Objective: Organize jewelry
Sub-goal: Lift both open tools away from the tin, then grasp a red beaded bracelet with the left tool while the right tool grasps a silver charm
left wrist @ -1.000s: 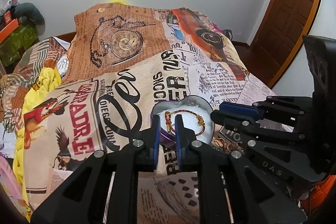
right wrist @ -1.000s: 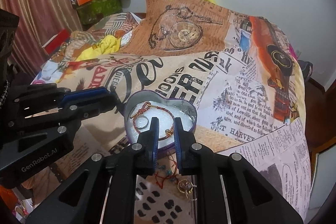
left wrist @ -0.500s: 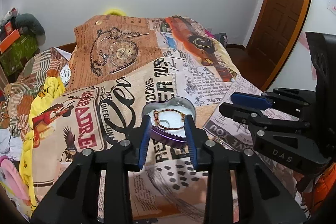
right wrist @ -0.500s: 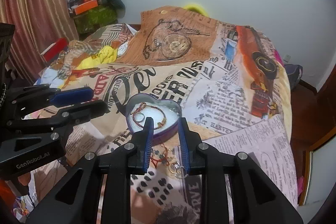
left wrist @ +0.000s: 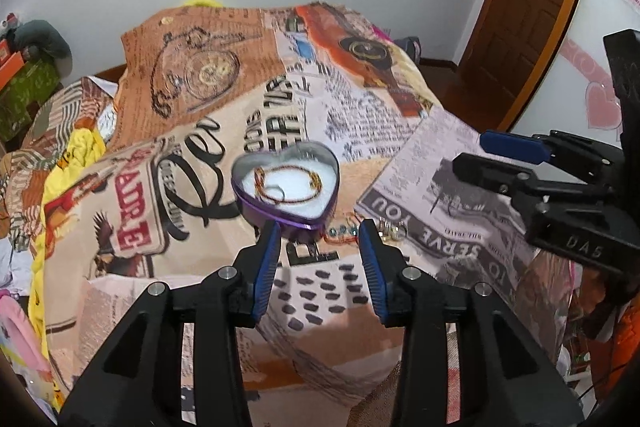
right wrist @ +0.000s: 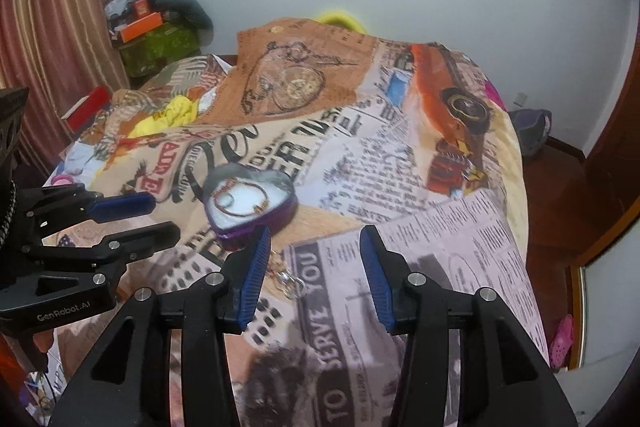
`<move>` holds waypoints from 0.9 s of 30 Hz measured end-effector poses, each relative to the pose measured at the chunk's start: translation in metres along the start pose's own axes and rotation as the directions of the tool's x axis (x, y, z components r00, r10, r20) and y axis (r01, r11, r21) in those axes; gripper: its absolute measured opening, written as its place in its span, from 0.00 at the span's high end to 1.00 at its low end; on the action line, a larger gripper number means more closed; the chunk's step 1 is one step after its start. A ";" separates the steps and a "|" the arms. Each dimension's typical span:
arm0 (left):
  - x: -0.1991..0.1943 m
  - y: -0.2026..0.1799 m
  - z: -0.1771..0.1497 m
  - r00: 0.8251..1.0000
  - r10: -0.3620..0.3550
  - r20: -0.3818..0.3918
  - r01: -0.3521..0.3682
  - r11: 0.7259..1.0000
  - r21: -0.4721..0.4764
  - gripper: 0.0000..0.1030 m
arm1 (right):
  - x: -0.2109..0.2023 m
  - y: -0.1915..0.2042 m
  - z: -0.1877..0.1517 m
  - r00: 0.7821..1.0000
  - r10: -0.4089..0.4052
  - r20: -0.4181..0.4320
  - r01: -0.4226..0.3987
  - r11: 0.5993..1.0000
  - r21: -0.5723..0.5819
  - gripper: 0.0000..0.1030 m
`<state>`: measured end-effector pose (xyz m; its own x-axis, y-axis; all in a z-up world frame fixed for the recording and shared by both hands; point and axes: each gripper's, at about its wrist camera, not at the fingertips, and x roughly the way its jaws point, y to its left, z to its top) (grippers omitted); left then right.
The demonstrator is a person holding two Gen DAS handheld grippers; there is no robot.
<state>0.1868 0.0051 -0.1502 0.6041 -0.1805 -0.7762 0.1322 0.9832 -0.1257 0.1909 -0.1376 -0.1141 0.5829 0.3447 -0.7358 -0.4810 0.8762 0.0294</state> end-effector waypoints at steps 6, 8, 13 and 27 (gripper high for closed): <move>0.020 -0.005 -0.010 0.998 -0.020 -0.056 0.020 1.000 -0.005 0.62 | 0.021 -0.009 -0.019 0.997 0.018 -0.077 -0.016 1.000 0.020 0.59; 0.027 -0.005 -0.014 0.997 -0.030 -0.074 0.029 1.000 -0.011 0.62 | 0.030 -0.008 -0.025 0.994 0.033 -0.106 -0.031 0.999 0.021 0.59; 0.044 -0.005 -0.021 0.992 -0.028 -0.121 0.027 1.000 -0.005 0.62 | 0.048 -0.001 -0.031 0.987 0.057 -0.153 -0.057 0.998 0.004 0.59; 0.056 -0.004 -0.025 0.991 -0.034 -0.130 0.035 0.999 0.009 0.62 | 0.079 0.003 -0.025 0.972 0.130 -0.194 -0.133 0.991 0.000 0.59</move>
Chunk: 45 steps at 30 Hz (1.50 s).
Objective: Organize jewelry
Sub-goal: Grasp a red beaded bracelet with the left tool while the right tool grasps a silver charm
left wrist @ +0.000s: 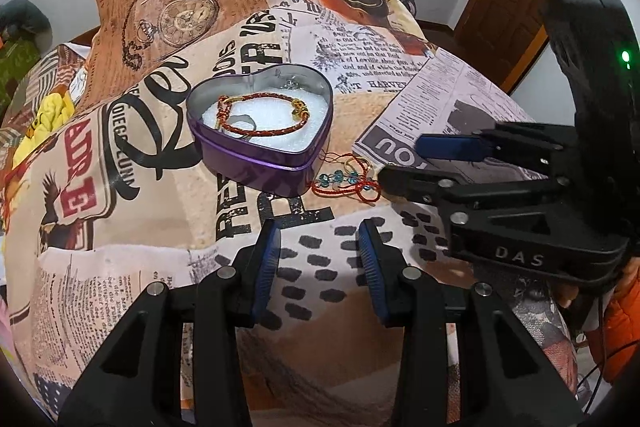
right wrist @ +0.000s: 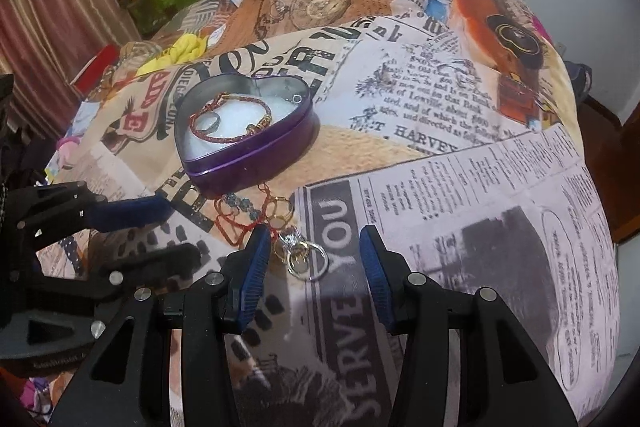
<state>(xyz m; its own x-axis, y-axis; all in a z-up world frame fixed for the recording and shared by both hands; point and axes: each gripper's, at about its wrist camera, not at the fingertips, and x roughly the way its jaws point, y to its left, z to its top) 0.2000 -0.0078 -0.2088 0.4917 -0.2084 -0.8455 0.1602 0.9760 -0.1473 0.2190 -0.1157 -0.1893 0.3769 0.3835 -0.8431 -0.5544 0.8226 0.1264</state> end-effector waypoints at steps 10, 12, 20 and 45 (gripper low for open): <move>0.004 -0.009 0.004 1.000 -0.027 -0.011 0.027 1.000 0.002 0.62 | -0.005 0.000 -0.005 0.999 0.042 0.016 -0.042 0.999 -0.020 0.90; 0.005 -0.012 0.006 0.999 -0.037 -0.015 0.037 0.999 0.000 0.62 | -0.008 -0.004 -0.005 0.999 0.037 0.026 -0.037 0.999 -0.006 0.90; 0.015 -0.023 0.015 0.999 -0.044 -0.018 0.044 0.999 0.002 0.68 | -0.033 -0.028 -0.013 0.996 0.009 0.084 -0.014 0.998 0.064 0.90; -0.075 -0.013 0.040 0.971 0.018 0.238 -0.016 1.000 -0.010 1.00 | -0.075 -0.019 -0.004 0.983 -0.007 0.183 -0.006 0.997 0.074 0.90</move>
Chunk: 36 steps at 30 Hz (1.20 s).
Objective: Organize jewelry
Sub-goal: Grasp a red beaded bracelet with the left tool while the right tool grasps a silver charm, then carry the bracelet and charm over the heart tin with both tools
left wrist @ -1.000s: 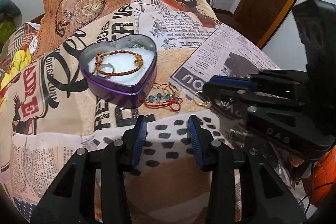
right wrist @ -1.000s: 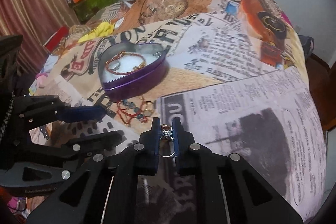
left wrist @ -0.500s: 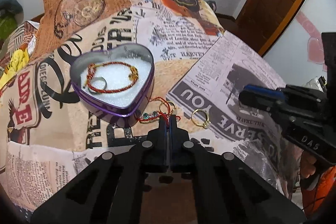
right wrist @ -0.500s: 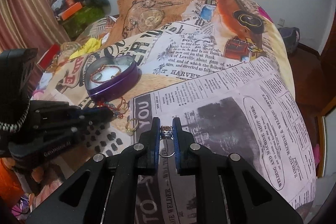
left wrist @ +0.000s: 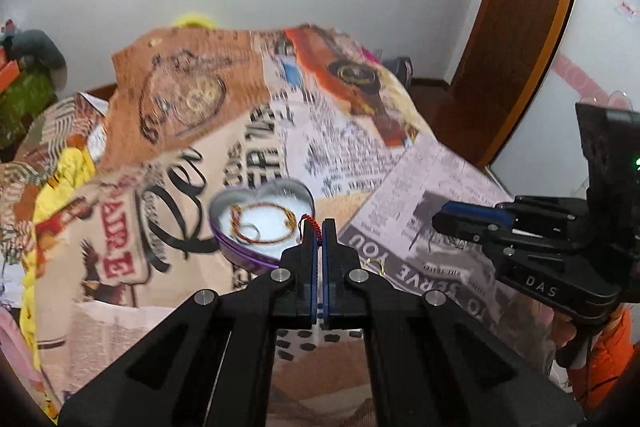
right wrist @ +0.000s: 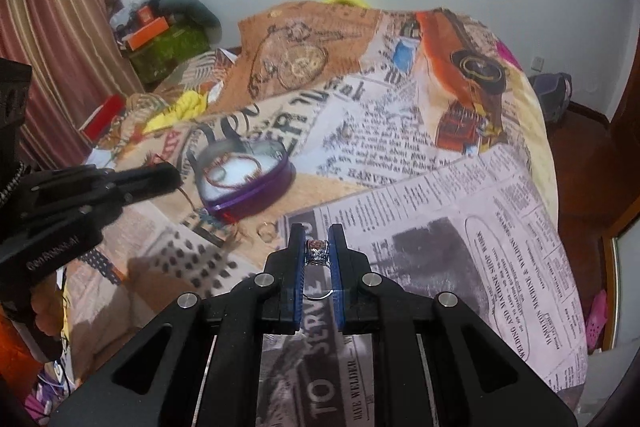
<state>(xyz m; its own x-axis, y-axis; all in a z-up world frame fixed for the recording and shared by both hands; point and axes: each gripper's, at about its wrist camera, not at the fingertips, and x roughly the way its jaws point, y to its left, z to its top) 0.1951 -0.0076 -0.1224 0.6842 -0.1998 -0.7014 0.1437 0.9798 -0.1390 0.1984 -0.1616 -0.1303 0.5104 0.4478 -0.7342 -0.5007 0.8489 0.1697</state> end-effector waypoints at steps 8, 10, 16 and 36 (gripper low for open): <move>-0.034 0.009 0.015 0.995 0.033 0.091 -0.033 0.999 0.002 1.00 | -0.020 0.022 0.018 0.998 0.002 0.069 0.000 1.000 -0.030 0.90; -0.041 0.011 0.018 0.993 0.039 0.110 -0.040 0.999 0.006 1.00 | -0.024 0.026 0.021 0.997 0.003 0.081 0.000 0.999 -0.036 0.90; -0.055 0.017 0.027 0.987 0.050 0.156 -0.051 0.999 0.008 1.00 | -0.027 0.039 0.030 0.994 0.006 0.105 -0.001 0.999 -0.045 0.90; -0.028 0.035 0.054 0.981 0.049 0.188 -0.052 0.999 0.010 1.00 | 0.017 0.050 0.048 0.998 0.025 0.052 -0.021 0.997 -0.073 0.90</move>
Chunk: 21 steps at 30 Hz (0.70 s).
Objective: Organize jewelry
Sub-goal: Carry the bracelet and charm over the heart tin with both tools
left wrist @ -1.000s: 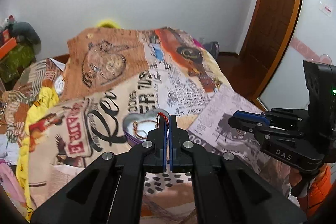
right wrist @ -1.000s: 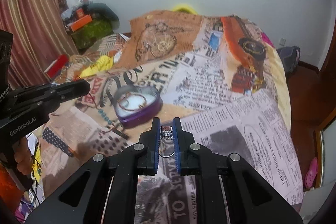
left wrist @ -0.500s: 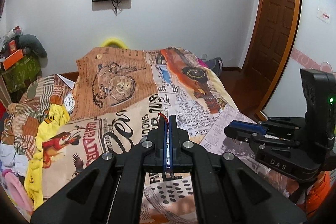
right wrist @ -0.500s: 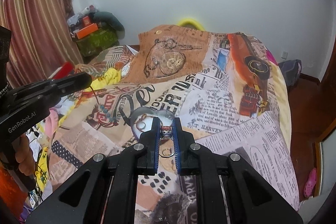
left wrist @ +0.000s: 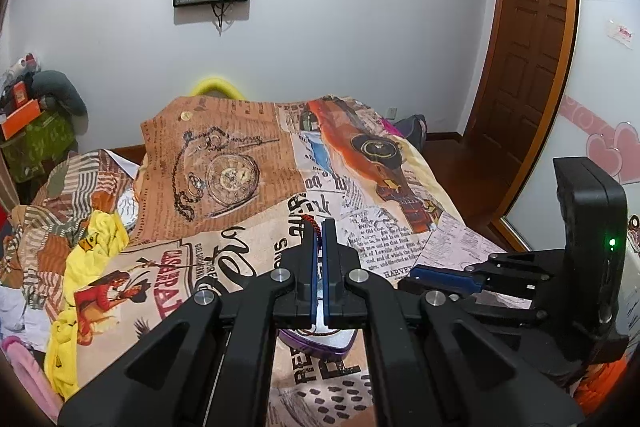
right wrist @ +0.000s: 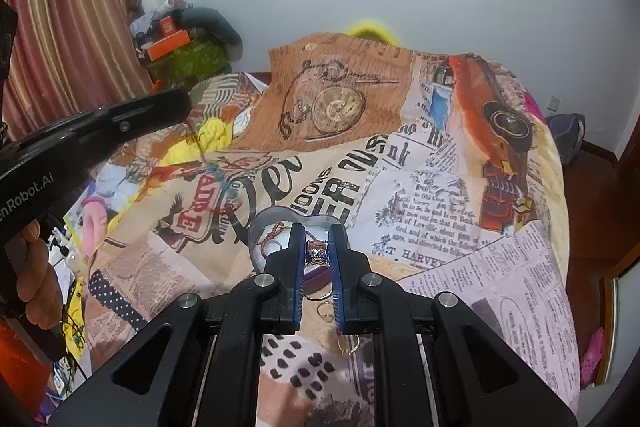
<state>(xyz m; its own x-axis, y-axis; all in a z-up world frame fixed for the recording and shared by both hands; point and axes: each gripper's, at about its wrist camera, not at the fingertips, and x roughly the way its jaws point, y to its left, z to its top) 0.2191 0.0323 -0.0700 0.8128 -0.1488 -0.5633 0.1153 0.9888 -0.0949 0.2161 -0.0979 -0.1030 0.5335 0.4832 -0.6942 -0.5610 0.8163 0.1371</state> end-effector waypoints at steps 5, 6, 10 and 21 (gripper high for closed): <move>0.023 0.007 -0.006 0.999 -0.002 -0.036 0.001 1.000 -0.011 1.00 | 0.019 -0.001 0.003 1.000 0.013 -0.026 -0.013 1.000 0.002 0.90; 0.028 0.009 -0.008 0.999 -0.002 -0.044 0.001 1.000 -0.019 1.00 | 0.025 -0.001 0.003 0.999 0.017 -0.035 -0.017 1.000 0.006 0.90; 0.050 0.021 -0.017 0.995 -0.024 -0.096 0.017 0.997 -0.070 1.00 | 0.045 -0.001 0.004 0.997 0.026 -0.069 -0.026 1.000 0.007 0.90; 0.086 0.038 -0.044 0.975 -0.092 -0.204 0.065 0.988 -0.138 1.00 | 0.078 0.008 -0.002 0.989 0.029 -0.147 -0.034 0.999 -0.030 0.90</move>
<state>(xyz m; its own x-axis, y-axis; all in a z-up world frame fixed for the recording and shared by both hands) 0.2683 0.0562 -0.1583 0.6649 -0.2389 -0.7077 0.0875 0.9659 -0.2439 0.2516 -0.0543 -0.1570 0.4180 0.4551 -0.7862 -0.5975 0.7897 0.1395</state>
